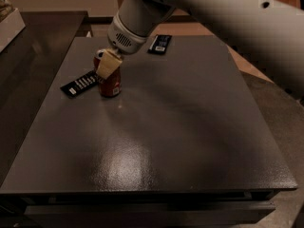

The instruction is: Move coke can near rxbar chocolate

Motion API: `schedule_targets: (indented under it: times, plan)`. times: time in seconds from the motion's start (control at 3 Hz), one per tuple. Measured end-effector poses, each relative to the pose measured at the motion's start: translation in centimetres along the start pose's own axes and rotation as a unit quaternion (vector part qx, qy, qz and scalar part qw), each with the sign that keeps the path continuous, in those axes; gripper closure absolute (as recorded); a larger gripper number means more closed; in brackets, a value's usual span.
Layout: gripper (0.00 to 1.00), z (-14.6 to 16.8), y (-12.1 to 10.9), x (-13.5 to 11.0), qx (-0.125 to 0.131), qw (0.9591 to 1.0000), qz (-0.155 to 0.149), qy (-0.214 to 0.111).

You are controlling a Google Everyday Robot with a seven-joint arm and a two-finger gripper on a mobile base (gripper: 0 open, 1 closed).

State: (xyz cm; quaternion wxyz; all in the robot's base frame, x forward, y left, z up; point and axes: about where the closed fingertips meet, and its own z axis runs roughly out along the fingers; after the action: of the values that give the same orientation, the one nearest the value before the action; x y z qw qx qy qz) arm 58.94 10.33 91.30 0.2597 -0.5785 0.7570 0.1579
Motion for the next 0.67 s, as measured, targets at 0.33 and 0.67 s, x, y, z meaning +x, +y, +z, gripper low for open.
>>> schedule_targets:
  times: [0.33,0.67]
  plan:
    - [0.14,0.02,0.11,-0.07,0.000,1.0000,-0.001,0.000]
    - [0.00,0.06,0.23,-0.14,-0.001,1.0000,-0.002,0.001]
